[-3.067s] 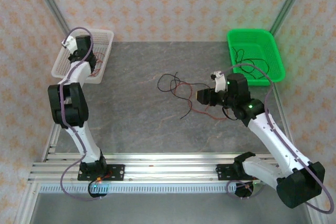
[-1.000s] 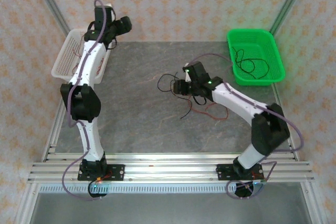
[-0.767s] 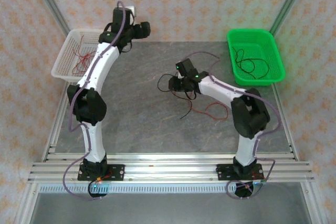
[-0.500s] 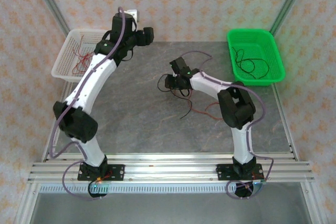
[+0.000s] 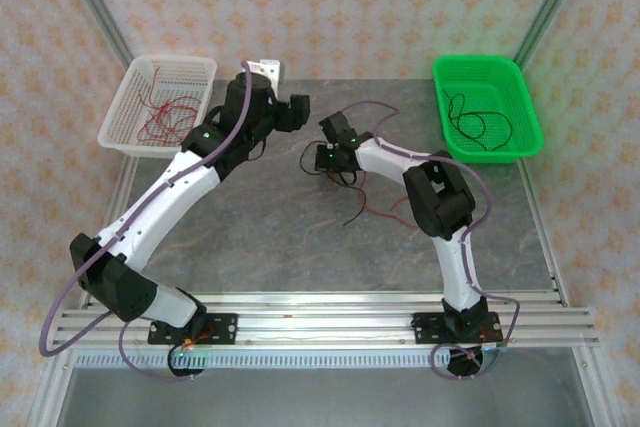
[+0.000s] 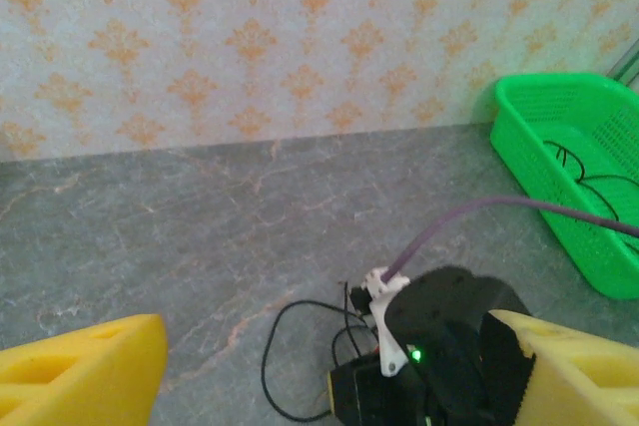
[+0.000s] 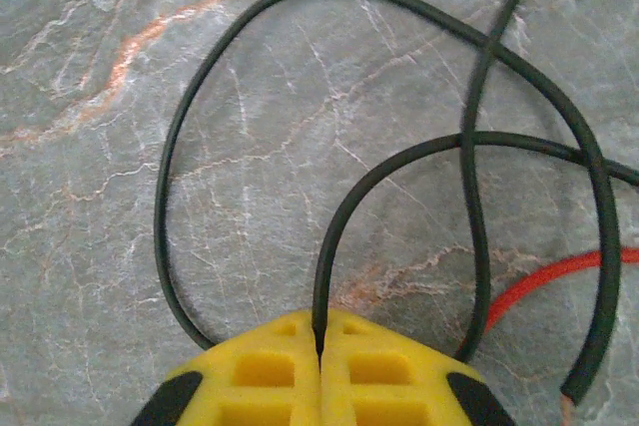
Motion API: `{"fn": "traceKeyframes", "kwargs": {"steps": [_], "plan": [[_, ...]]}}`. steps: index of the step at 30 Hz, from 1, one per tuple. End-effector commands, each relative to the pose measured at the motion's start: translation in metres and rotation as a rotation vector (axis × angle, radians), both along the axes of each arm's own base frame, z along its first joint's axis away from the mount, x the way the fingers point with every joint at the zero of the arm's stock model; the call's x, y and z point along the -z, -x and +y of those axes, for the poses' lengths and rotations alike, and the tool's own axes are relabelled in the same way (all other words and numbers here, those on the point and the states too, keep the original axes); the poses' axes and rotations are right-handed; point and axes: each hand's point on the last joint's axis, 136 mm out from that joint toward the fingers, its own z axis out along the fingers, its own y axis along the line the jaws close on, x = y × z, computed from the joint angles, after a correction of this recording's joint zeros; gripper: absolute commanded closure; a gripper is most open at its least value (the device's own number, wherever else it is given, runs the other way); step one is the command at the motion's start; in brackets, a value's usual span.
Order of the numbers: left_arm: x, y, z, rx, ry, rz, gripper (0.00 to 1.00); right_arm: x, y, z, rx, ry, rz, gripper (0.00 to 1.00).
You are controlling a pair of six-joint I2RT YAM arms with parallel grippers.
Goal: Untangle the cables
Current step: Pick up the cable.
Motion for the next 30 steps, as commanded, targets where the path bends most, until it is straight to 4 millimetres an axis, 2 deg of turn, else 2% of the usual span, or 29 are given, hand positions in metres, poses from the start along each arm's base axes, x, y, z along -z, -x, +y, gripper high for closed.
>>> {"fn": "traceKeyframes", "kwargs": {"steps": [1, 3, 10, 16, 19, 30], "plan": [[-0.014, 0.01, 0.008, -0.047, 0.031, -0.058, 0.17, -0.022, -0.009, 0.004, 0.021, -0.012, -0.053, 1.0], [-0.004, 0.014, 0.009, -0.061, 0.023, -0.045, 0.17, -0.043, -0.009, 0.004, 0.021, -0.034, -0.084, 1.0], [0.042, 0.03, 0.02, -0.107, 0.036, 0.005, 0.19, -0.143, 0.009, -0.003, -0.006, -0.156, -0.238, 1.0], [0.062, 0.039, 0.026, -0.123, 0.056, 0.018, 0.23, -0.215, 0.032, -0.019, -0.006, -0.246, -0.371, 1.0], [0.069, 0.042, 0.026, -0.113, 0.071, 0.015, 0.24, -0.243, 0.042, -0.025, -0.008, -0.292, -0.428, 1.0], [0.09, 0.047, 0.017, -0.064, 0.101, 0.036, 0.26, -0.317, 0.064, -0.028, -0.069, -0.395, -0.554, 1.0]]}}
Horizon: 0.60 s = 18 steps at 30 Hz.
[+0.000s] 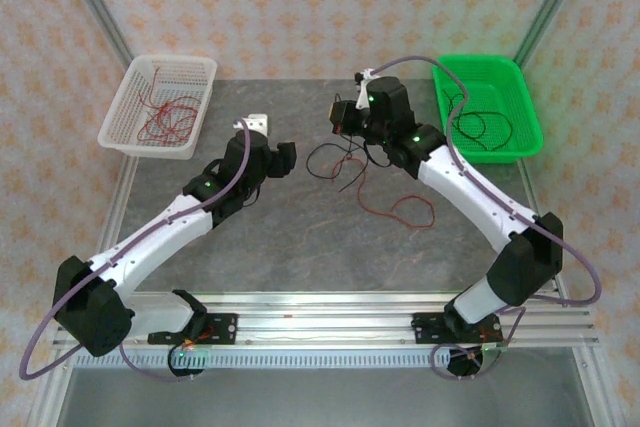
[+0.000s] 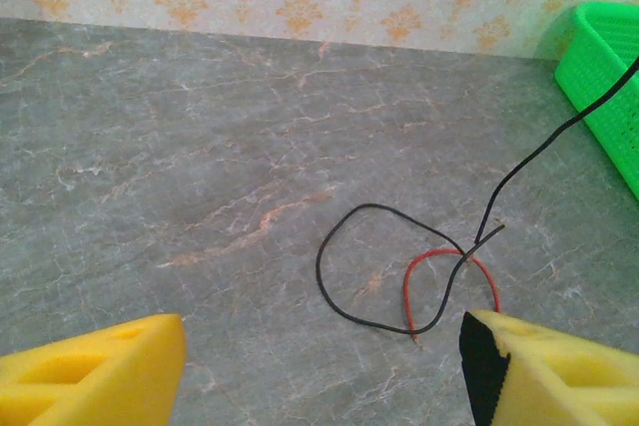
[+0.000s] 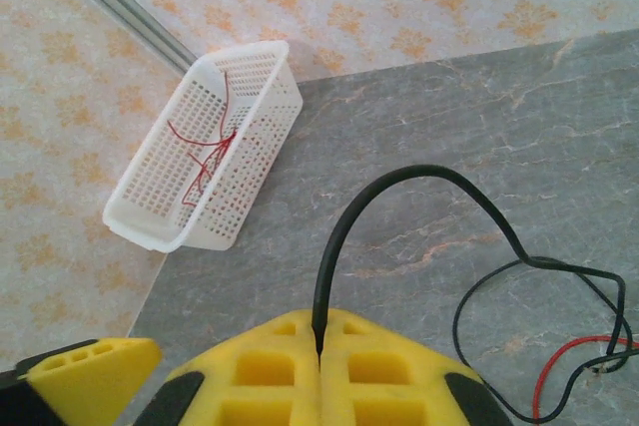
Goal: Untangle the cables
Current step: Pick up the cable.
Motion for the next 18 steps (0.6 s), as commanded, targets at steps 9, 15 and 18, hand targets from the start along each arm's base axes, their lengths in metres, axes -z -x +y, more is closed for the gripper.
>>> {"fn": "traceKeyframes", "kwargs": {"steps": [9, 15, 18], "plan": [[0.019, 0.009, -0.057, 0.274, 0.032, -0.132, 0.29, -0.107, 0.028, -0.008, -0.053, -0.122, -0.194, 1.0], [0.061, 0.001, -0.086, 0.372, 0.005, -0.133, 0.28, -0.125, 0.034, -0.011, -0.053, -0.143, -0.219, 1.0], [0.072, -0.006, -0.093, 0.378, 0.009, -0.153, 0.28, -0.134, 0.037, -0.015, -0.048, -0.151, -0.237, 1.0]]}}
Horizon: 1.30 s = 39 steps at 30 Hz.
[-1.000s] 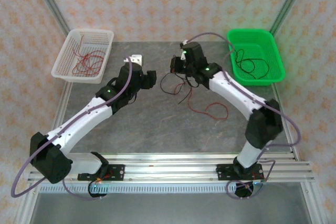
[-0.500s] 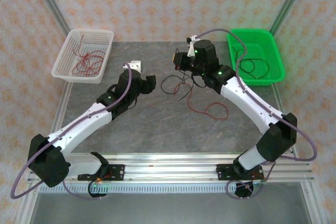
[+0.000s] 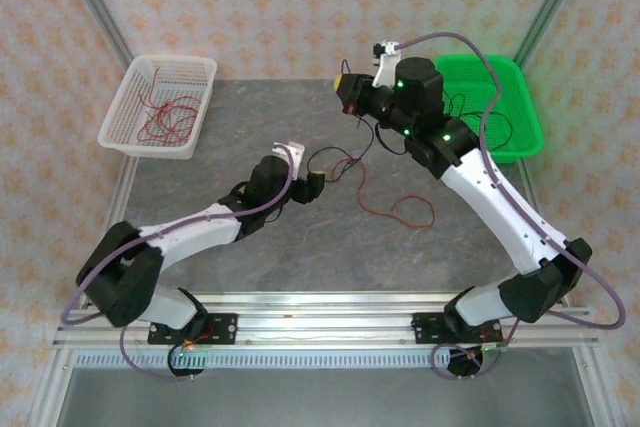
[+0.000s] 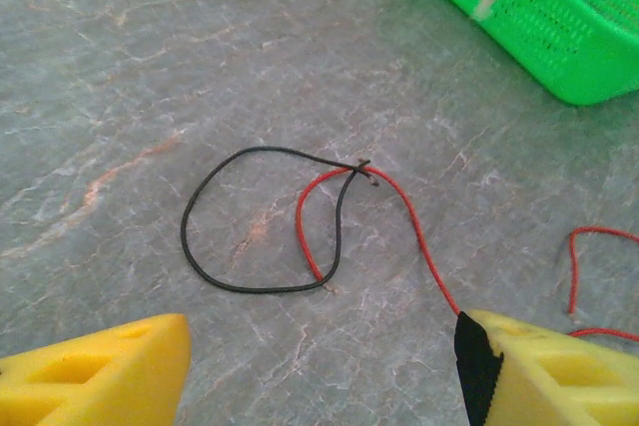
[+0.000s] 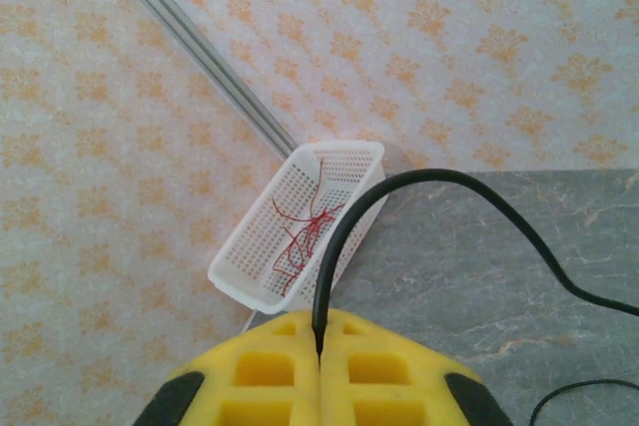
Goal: Untangle the cables
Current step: Pick up the cable, then place the cable in the container.
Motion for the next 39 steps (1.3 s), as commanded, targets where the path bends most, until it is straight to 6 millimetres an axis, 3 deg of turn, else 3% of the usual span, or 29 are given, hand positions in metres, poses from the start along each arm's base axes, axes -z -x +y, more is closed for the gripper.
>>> {"fn": "traceKeyframes", "kwargs": {"steps": [1, 4, 8, 13, 18, 24, 29, 32, 39], "plan": [[-0.014, -0.01, -0.016, 0.047, 0.052, -0.112, 0.28, -0.03, 0.011, -0.007, -0.001, -0.02, -0.058, 1.0], [-0.012, -0.014, -0.02, 0.041, 0.073, -0.12, 0.28, -0.042, 0.012, -0.018, 0.045, 0.008, -0.088, 1.0], [-0.025, -0.009, -0.017, 0.031, 0.122, -0.139, 0.28, -0.056, 0.007, -0.043, 0.145, 0.065, -0.125, 1.0], [-0.05, 0.003, -0.001, -0.011, 0.16, -0.172, 0.25, -0.065, -0.009, -0.089, 0.277, 0.116, -0.149, 1.0], [-0.068, 0.014, 0.012, -0.039, 0.176, -0.185, 0.23, -0.06, -0.037, -0.149, 0.428, 0.188, -0.153, 1.0], [-0.088, 0.023, 0.021, -0.055, 0.203, -0.207, 0.22, -0.042, -0.065, -0.214, 0.54, 0.256, -0.144, 1.0], [-0.101, 0.029, 0.029, -0.075, 0.218, -0.225, 0.22, -0.025, -0.083, -0.253, 0.578, 0.291, -0.14, 1.0], [-0.108, 0.032, 0.032, -0.075, 0.229, -0.23, 0.22, -0.012, -0.097, -0.269, 0.575, 0.316, -0.143, 1.0], [-0.111, 0.041, 0.037, -0.075, 0.247, -0.224, 0.22, 0.036, -0.145, -0.302, 0.585, 0.385, -0.066, 1.0]]}}
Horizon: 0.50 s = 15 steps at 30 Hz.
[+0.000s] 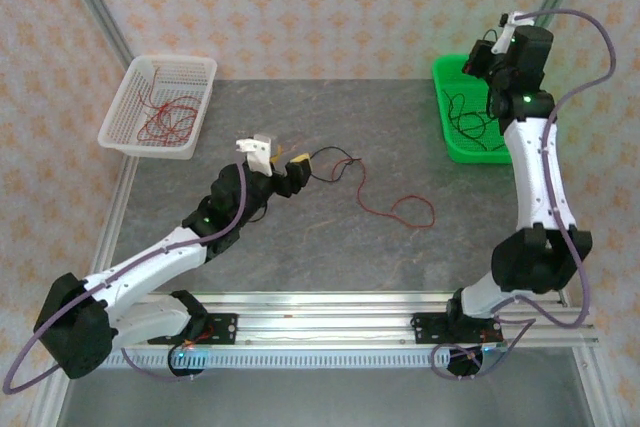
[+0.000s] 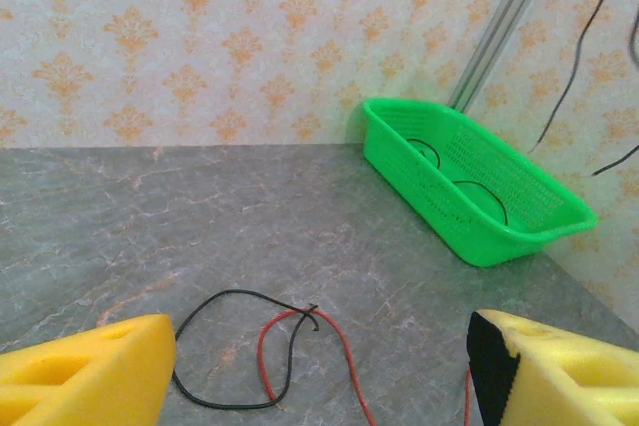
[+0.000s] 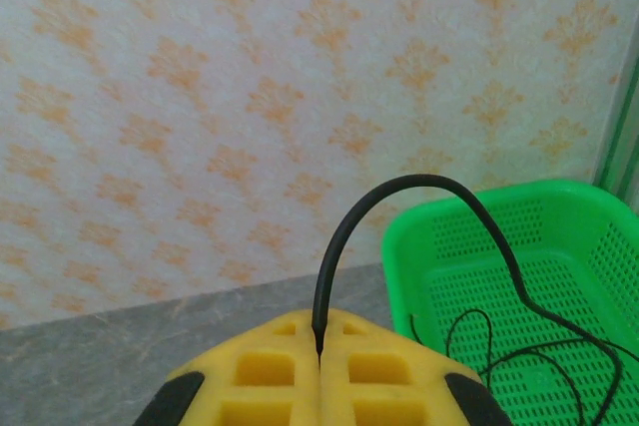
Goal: Untangle the cables
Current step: Place the cable in the container.
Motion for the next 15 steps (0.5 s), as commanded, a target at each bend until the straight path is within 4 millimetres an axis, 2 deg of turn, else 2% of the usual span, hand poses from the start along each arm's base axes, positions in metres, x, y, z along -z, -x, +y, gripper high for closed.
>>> {"fn": "traceKeyframes", "kwargs": {"steps": [1, 8, 15], "plan": [[0.004, 0.007, 0.005, -0.009, 0.008, 0.021, 0.22, 0.006, -0.022, -0.011, -0.02, 0.043, -0.018, 1.0], [-0.005, 0.014, 0.01, -0.009, -0.011, 0.019, 0.22, 0.065, -0.058, -0.044, 0.038, 0.047, 0.109, 1.0], [-0.009, 0.015, 0.015, -0.024, -0.017, 0.024, 0.23, 0.142, -0.071, -0.056, 0.087, -0.002, 0.266, 1.0]]}}
